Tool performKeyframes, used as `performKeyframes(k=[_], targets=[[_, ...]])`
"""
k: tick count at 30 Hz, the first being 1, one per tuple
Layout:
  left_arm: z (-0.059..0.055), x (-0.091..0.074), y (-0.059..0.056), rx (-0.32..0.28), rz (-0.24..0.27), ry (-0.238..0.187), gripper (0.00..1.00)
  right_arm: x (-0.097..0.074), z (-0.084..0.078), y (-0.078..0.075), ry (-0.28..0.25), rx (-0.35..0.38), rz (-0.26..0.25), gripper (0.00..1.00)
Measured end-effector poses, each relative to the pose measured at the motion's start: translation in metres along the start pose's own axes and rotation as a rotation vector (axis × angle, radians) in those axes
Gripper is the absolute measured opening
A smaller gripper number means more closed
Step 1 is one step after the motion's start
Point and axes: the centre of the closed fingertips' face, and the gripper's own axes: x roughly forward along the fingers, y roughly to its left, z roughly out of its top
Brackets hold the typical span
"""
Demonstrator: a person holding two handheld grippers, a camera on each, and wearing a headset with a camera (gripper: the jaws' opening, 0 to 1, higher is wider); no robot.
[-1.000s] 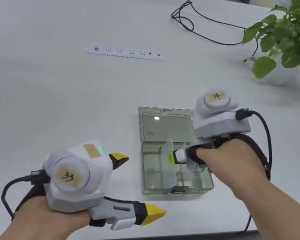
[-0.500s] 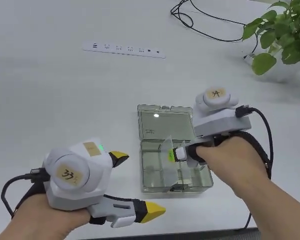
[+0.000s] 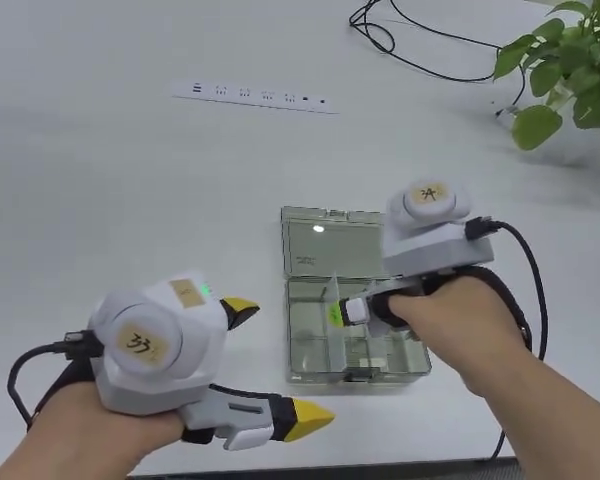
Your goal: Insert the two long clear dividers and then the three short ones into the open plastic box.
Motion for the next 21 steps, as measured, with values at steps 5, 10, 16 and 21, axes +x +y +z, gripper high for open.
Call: performKeyframes(k=[5,10,16,21], targets=[[0.000,-0.002,0.001,-0.006,0.013,0.000,0.83,0.005,-0.001,0.001,0.000,-0.020,0.023,0.09],[0.002,-0.006,0.002,-0.011,0.034,-0.007,0.84,0.008,-0.004,-0.001,0.000,-0.019,0.036,0.09],[0.004,-0.010,0.005,-0.020,0.073,-0.012,0.84,0.006,-0.004,-0.001,-0.021,-0.019,0.086,0.10],[0.007,-0.015,0.005,-0.017,0.099,-0.018,0.85,-0.002,-0.001,-0.001,-0.059,0.002,0.128,0.13]])
